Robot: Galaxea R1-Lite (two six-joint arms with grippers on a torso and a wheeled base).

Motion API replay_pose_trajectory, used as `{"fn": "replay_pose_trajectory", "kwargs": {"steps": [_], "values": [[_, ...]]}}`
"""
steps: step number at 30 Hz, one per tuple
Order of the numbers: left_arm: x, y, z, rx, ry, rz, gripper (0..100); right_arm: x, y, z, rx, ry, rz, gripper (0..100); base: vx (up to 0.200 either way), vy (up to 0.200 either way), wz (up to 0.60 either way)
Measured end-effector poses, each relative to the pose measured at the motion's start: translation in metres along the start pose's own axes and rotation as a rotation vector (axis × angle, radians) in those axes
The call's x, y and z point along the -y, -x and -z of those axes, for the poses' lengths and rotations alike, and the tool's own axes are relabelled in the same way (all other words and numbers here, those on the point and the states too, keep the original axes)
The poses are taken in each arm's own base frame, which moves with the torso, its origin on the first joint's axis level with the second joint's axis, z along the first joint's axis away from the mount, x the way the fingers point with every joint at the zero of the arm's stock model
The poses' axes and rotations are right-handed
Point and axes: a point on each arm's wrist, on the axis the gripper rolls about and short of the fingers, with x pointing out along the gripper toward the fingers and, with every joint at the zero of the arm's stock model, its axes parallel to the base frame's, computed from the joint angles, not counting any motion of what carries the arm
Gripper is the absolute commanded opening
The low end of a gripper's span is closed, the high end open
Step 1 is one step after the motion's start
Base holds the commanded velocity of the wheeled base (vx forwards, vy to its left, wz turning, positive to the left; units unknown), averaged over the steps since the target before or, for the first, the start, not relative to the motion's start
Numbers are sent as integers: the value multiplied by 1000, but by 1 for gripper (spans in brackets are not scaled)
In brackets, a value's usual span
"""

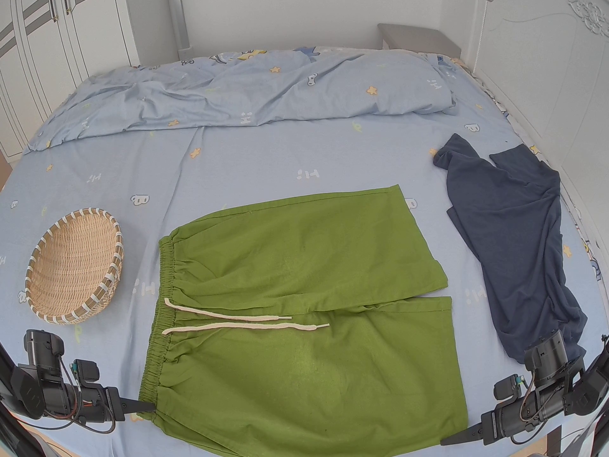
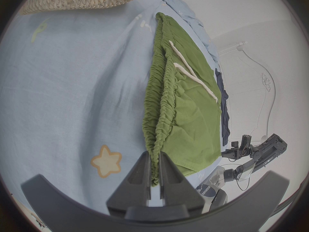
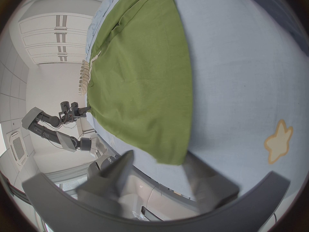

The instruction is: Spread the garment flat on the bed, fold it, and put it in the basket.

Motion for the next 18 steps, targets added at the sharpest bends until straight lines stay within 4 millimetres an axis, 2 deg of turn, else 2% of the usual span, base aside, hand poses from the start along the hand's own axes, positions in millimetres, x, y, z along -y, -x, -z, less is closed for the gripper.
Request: {"fn": "replay_pose_trajectory", "kwargs": {"steps": [18], "values": [[2,1,0,1,14,3,0,-1,3,2,3,-12,2,0,0,0,0]]}}
